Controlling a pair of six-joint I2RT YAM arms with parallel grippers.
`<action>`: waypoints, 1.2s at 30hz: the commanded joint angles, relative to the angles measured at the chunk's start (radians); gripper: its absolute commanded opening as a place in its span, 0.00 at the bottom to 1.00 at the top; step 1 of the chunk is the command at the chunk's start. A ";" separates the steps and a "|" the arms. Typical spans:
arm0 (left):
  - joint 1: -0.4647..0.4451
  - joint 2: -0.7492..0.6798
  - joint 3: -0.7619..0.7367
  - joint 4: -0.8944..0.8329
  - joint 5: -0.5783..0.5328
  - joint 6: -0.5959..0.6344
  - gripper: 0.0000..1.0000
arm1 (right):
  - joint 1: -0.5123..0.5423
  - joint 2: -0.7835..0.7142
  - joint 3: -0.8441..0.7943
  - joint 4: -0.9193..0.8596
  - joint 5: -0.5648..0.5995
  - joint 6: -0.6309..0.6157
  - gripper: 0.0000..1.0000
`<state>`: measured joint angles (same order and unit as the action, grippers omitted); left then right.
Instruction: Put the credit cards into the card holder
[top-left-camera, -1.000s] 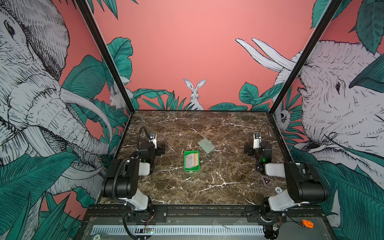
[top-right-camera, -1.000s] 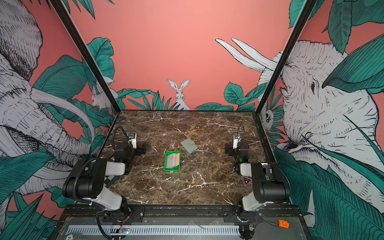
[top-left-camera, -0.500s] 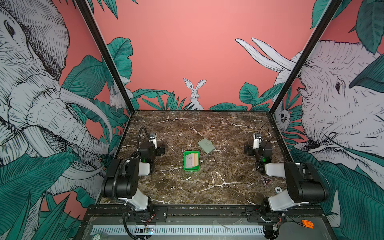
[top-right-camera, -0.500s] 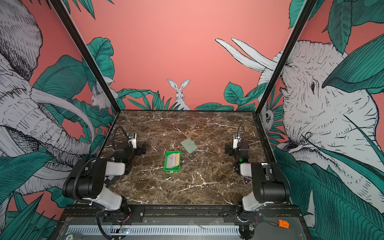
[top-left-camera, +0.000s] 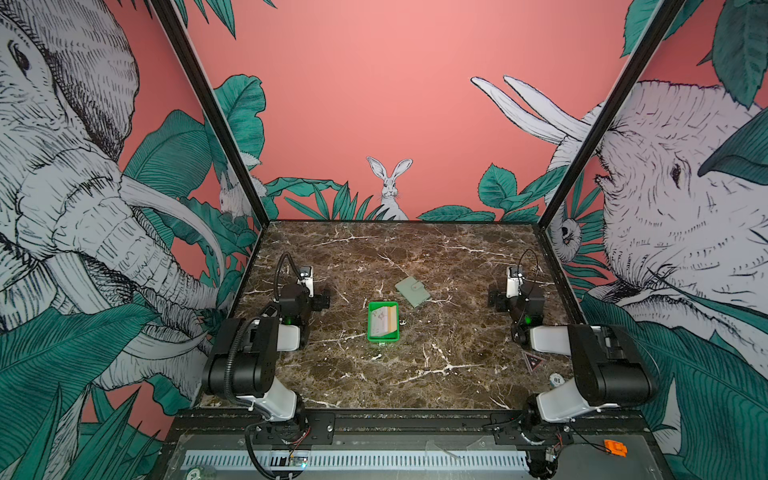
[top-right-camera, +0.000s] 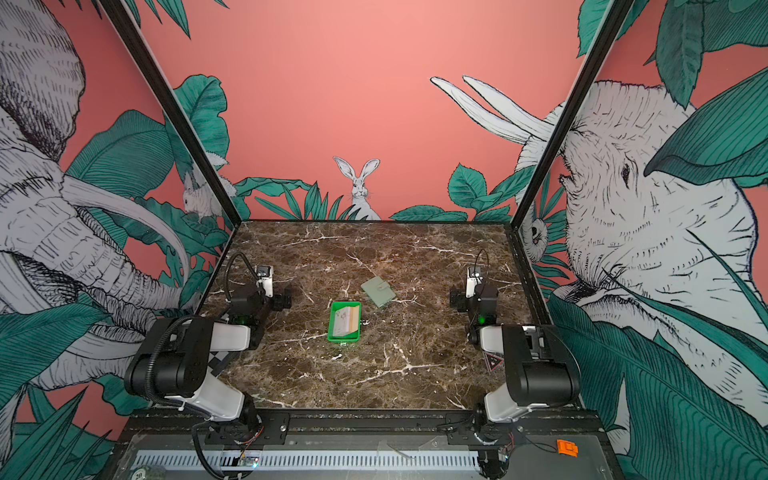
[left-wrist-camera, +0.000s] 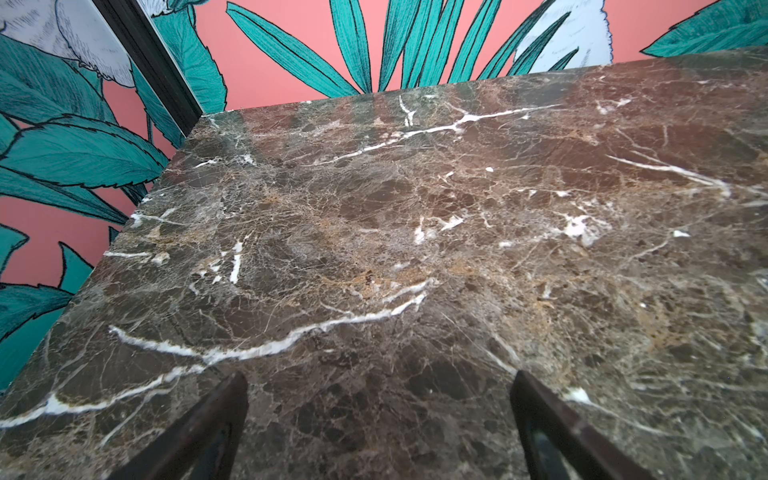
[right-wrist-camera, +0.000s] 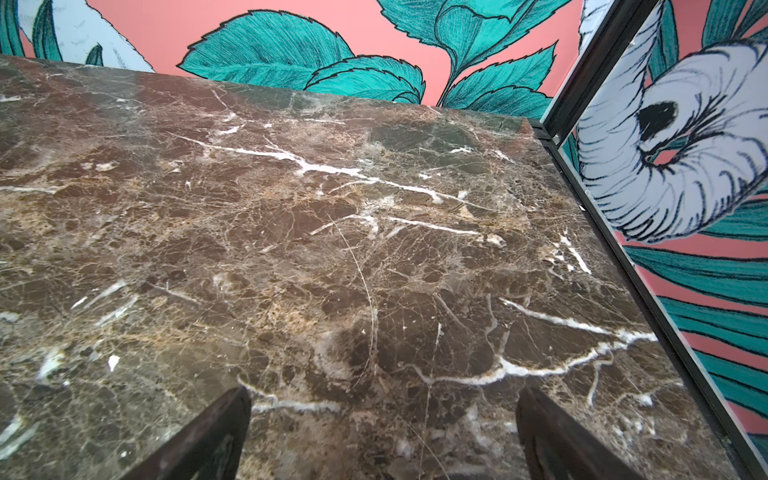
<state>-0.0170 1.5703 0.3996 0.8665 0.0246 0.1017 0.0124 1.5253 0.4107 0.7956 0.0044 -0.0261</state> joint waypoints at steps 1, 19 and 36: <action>-0.004 -0.016 0.016 0.000 -0.003 0.009 0.99 | -0.003 0.003 0.000 0.029 0.009 0.013 0.98; -0.004 -0.028 -0.003 0.028 -0.006 0.010 0.99 | -0.003 0.000 -0.003 0.037 0.010 0.014 0.98; -0.077 -0.363 0.105 -0.476 -0.106 -0.089 0.99 | -0.001 -0.301 0.028 -0.318 0.037 0.104 0.98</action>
<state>-0.0605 1.2724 0.4667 0.5552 -0.0429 0.0544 0.0124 1.2949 0.3912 0.6506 0.0246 0.0128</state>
